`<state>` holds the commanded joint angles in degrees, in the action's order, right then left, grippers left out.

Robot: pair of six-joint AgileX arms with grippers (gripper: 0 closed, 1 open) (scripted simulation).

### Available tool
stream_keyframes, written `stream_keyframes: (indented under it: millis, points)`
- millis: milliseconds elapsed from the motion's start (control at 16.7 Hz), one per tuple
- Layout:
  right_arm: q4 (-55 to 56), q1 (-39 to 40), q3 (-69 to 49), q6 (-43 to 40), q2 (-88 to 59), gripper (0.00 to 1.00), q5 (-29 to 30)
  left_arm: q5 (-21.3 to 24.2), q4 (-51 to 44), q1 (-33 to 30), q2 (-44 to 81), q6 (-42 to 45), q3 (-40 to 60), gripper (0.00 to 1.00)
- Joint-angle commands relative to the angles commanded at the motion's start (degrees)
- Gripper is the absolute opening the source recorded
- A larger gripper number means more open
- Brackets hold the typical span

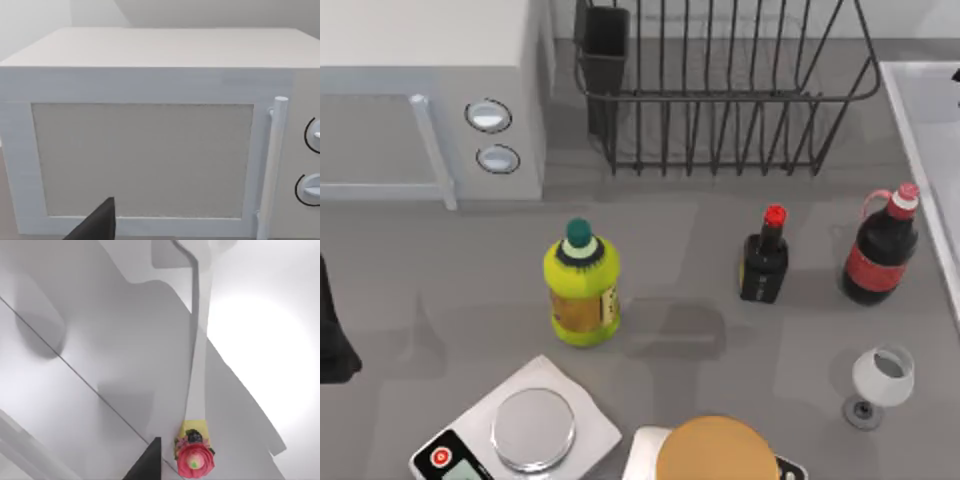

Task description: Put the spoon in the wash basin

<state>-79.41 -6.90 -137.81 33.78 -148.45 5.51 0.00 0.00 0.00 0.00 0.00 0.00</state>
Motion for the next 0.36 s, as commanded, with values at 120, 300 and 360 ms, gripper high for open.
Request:
stream_keyframes:
  millis: [120,300,360]
  points:
    - [0.0,0.0,0.0,0.0,0.0,1.0,0.0,0.0,0.0,0.0,0.0,0.0,0.0,1.0]
    - [0.0,0.0,0.0,0.0,0.0,1.0,0.0,0.0,0.0,0.0,0.0,0.0,0.0,1.0]
    - [0.0,0.0,0.0,0.0,0.0,1.0,0.0,0.0,0.0,0.0,0.0,0.0,0.0,1.0]
